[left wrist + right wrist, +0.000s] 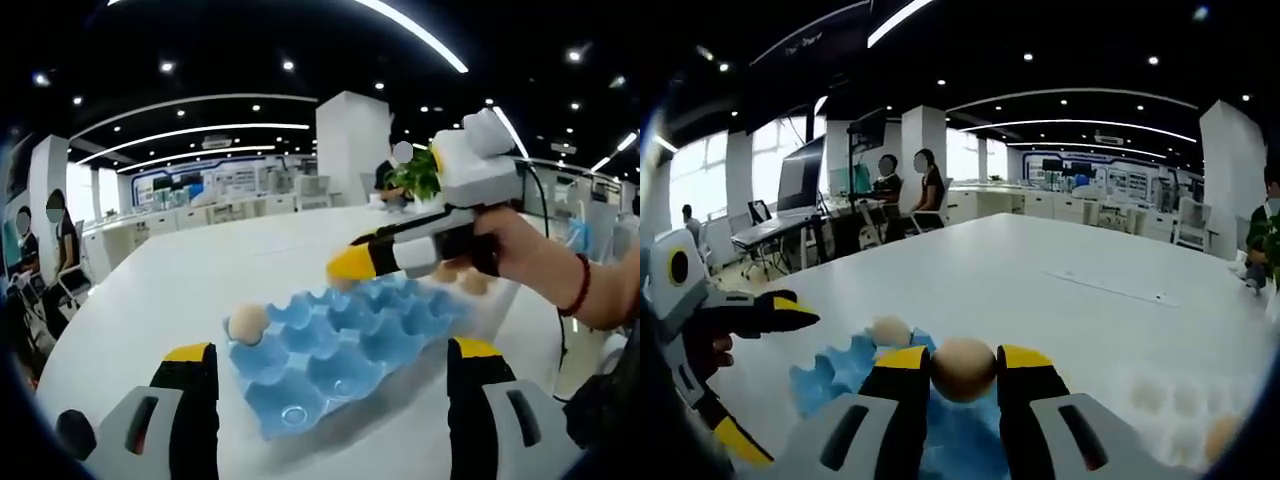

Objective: Place the egg into an empty slot of the egg tray after lifting it from the table, then release the egg inside the slot.

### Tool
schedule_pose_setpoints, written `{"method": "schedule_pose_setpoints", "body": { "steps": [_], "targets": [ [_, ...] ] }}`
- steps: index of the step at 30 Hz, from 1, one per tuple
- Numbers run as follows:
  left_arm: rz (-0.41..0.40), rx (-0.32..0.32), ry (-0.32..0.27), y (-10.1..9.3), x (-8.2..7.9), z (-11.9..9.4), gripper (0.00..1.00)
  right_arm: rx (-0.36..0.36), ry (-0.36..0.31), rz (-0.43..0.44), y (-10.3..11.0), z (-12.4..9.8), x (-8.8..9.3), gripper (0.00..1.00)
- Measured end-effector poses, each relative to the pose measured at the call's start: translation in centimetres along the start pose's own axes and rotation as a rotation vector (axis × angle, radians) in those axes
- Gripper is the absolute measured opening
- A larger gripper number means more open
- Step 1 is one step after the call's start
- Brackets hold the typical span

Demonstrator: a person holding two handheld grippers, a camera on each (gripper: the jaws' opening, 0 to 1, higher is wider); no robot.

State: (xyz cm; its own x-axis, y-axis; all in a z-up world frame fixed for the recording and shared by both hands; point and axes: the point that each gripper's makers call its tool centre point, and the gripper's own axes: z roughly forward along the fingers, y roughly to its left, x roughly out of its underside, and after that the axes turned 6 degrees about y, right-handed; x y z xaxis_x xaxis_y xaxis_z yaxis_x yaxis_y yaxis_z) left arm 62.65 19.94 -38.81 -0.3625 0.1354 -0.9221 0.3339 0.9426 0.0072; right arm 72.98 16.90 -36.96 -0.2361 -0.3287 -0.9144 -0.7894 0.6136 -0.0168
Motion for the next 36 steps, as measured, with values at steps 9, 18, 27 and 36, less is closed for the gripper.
{"method": "schedule_pose_setpoints", "body": {
  "steps": [9, 18, 27, 36],
  "targets": [
    [-0.006, 0.006, -0.001, 0.0, 0.1, 0.0, 0.97, -0.048, -0.011, -0.032, 1.8, 0.9, -0.4, 0.27],
    [-0.005, 0.005, 0.003, 0.2, 0.2, 0.1, 0.97, -0.106, -0.009, -0.033, 3.0, 2.2, -0.7, 0.27],
    [-0.007, 0.006, 0.002, 0.4, 0.2, 0.1, 0.96, -0.137, 0.032, -0.035, 3.4, 3.9, -0.1, 0.27],
    [-0.014, 0.001, 0.000, 0.8, 0.3, 0.0, 0.96, -0.121, 0.071, -0.074, 3.3, 5.2, 0.9, 0.27]
  ]
}}
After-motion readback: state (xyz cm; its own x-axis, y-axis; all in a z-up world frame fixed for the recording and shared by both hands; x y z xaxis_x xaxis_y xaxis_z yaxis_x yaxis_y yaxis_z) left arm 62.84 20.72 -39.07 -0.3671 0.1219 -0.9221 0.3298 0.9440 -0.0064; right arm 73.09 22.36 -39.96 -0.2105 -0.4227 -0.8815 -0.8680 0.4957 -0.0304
